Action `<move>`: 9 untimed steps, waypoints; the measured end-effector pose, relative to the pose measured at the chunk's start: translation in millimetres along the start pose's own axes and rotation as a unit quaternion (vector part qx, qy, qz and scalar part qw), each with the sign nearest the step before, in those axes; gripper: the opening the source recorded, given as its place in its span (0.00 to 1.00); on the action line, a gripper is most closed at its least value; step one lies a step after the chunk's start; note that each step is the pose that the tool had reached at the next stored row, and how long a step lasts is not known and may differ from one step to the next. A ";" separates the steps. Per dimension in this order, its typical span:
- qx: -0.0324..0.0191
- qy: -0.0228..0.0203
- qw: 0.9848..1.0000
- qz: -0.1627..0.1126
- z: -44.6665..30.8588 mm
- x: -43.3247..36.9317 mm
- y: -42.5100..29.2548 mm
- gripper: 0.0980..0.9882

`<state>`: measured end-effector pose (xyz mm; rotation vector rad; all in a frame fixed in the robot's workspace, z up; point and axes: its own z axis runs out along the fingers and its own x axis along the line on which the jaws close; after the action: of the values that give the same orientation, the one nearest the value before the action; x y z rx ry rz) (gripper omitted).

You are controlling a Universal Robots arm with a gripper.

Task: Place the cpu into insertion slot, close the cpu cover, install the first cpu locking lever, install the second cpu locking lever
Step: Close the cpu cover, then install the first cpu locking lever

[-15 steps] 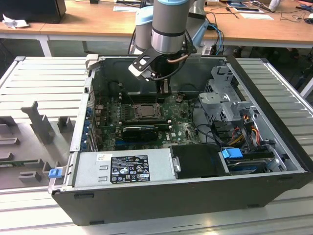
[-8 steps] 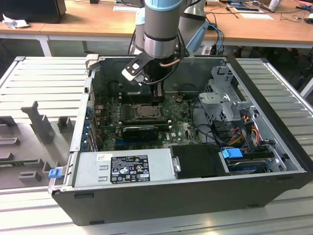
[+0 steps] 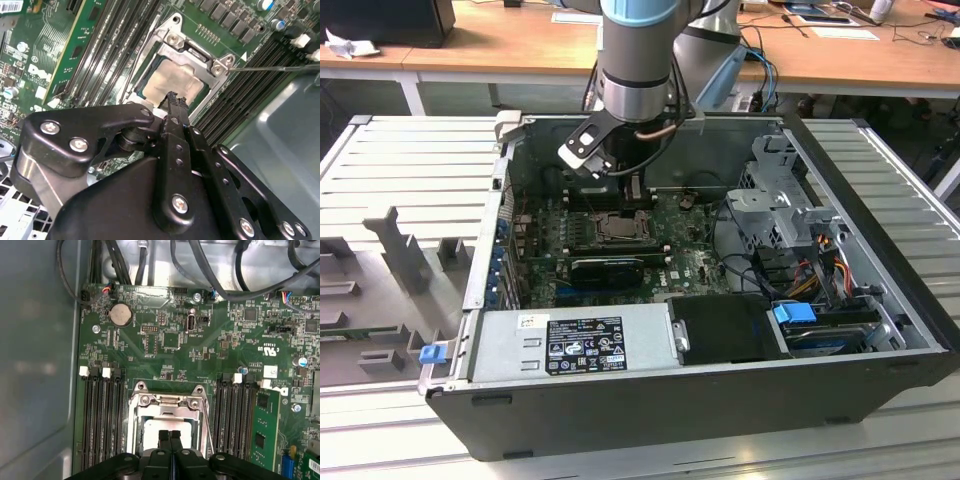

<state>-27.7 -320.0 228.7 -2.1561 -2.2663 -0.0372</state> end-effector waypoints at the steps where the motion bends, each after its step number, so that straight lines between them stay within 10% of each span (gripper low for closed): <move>1: 0.000 0.000 1.000 0.000 0.0 0.3 -1.9 0.01; 9: 0.000 0.000 1.000 0.000 -1.1 1.0 -11.9 0.01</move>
<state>-39.6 -319.6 229.7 -2.1560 -2.2665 -0.0369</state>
